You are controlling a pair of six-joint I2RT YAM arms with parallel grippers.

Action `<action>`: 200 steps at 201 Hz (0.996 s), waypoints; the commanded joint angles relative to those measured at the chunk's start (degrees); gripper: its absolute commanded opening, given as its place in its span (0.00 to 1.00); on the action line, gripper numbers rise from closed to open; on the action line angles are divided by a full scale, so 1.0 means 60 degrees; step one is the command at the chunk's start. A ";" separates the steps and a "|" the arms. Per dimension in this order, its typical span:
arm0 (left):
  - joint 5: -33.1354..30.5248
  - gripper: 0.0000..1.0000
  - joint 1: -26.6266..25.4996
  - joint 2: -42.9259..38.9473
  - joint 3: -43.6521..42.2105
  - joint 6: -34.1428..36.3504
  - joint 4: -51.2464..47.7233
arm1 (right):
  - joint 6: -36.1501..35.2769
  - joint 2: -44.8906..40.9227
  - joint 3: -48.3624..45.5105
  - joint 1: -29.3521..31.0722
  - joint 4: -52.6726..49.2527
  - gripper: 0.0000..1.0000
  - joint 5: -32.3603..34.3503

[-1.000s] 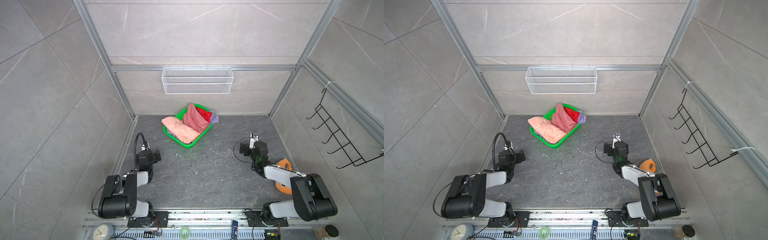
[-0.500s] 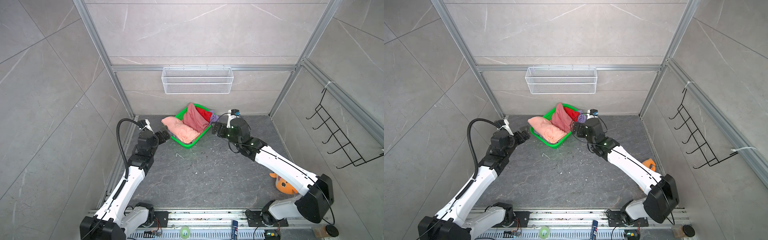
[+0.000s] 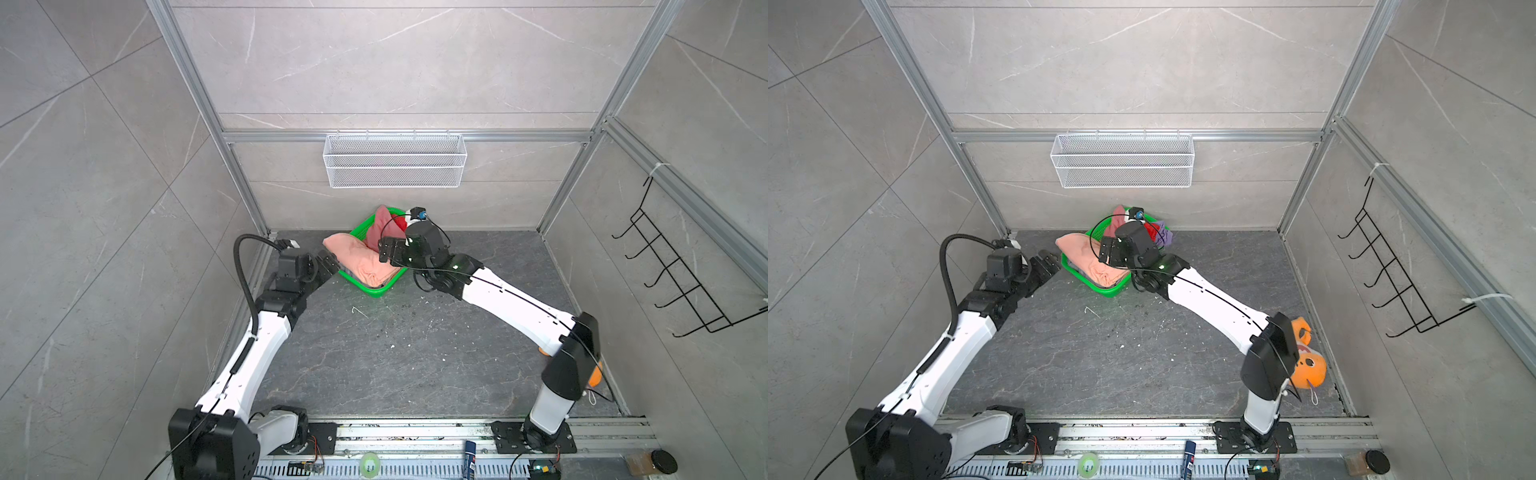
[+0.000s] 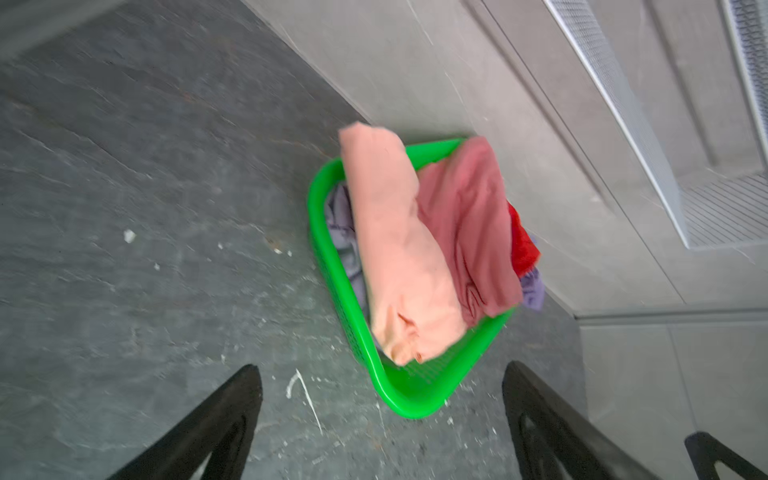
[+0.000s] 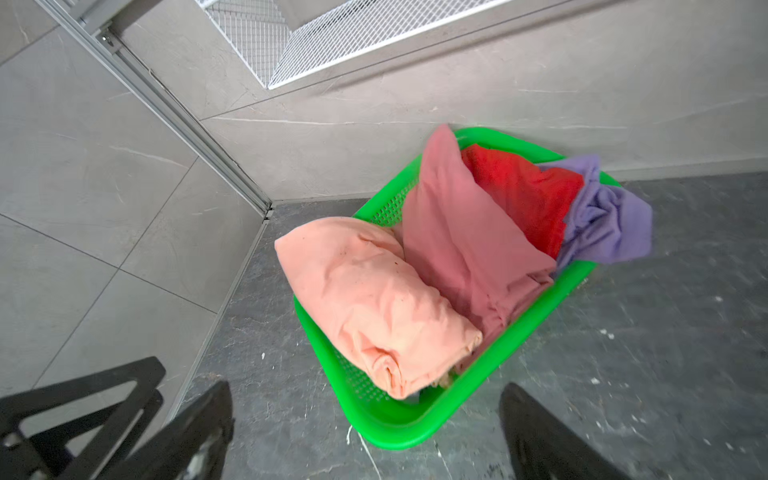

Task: Fold and stack the t-shirts
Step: 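Reach both grippers toward the salmon t-shirt in the green basket, then grasp the salmon t-shirt with the right gripper and lift it out onto the floor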

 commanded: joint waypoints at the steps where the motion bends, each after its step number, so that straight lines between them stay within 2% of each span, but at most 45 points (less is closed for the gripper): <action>1: 0.1362 0.94 0.0733 0.0917 0.1078 0.1123 -0.0962 | -0.1087 0.1508 0.1243 0.0016 0.0037 1.00 -0.0278; 29: 0.2592 0.99 0.1211 0.2131 0.1725 0.1907 -0.1040 | -0.1947 0.3606 0.3545 0.0018 -0.0310 0.98 -0.0835; 60: 0.2866 1.00 0.1260 0.2752 0.2056 0.2413 -0.1010 | -0.2095 0.5943 0.6640 0.0085 -0.1366 0.91 -0.1843; 96: 0.3036 1.00 0.1292 0.2854 0.2010 0.2408 -0.0945 | -0.2046 0.8411 1.0294 0.0254 -0.2963 0.88 -0.1463; 115: 0.3021 1.00 0.1322 0.2682 0.1880 0.2424 -0.0980 | -0.1845 0.8949 1.0742 0.0274 -0.3228 0.87 -0.1147; 143: 0.2890 1.00 0.1423 0.2228 0.1624 0.2410 -0.1072 | -0.1556 0.8842 0.9780 0.0275 -0.2987 0.82 -0.0979; 156: 0.2812 1.00 0.1485 0.2006 0.1514 0.2416 -0.1148 | -0.1428 0.8756 0.9450 0.0290 -0.2834 0.73 -0.1083; 165: 0.2774 1.00 0.1535 0.1867 0.1420 0.2411 -0.1178 | -0.1287 0.8756 0.9391 0.0285 -0.2848 0.59 -0.1083; 178: 0.2777 1.00 0.1597 0.1697 0.1302 0.2413 -0.1226 | -0.1197 0.8785 0.9440 0.0297 -0.2837 0.32 -0.1192; 190: 0.2780 1.00 0.1625 0.1564 0.1200 0.2405 -0.1274 | -0.1181 0.8793 0.9628 0.0288 -0.2904 0.17 -0.1271; 200: 0.2782 1.00 0.1647 0.1448 0.1092 0.2421 -0.1290 | -0.1161 0.8756 0.9932 0.0287 -0.3048 0.09 -0.1267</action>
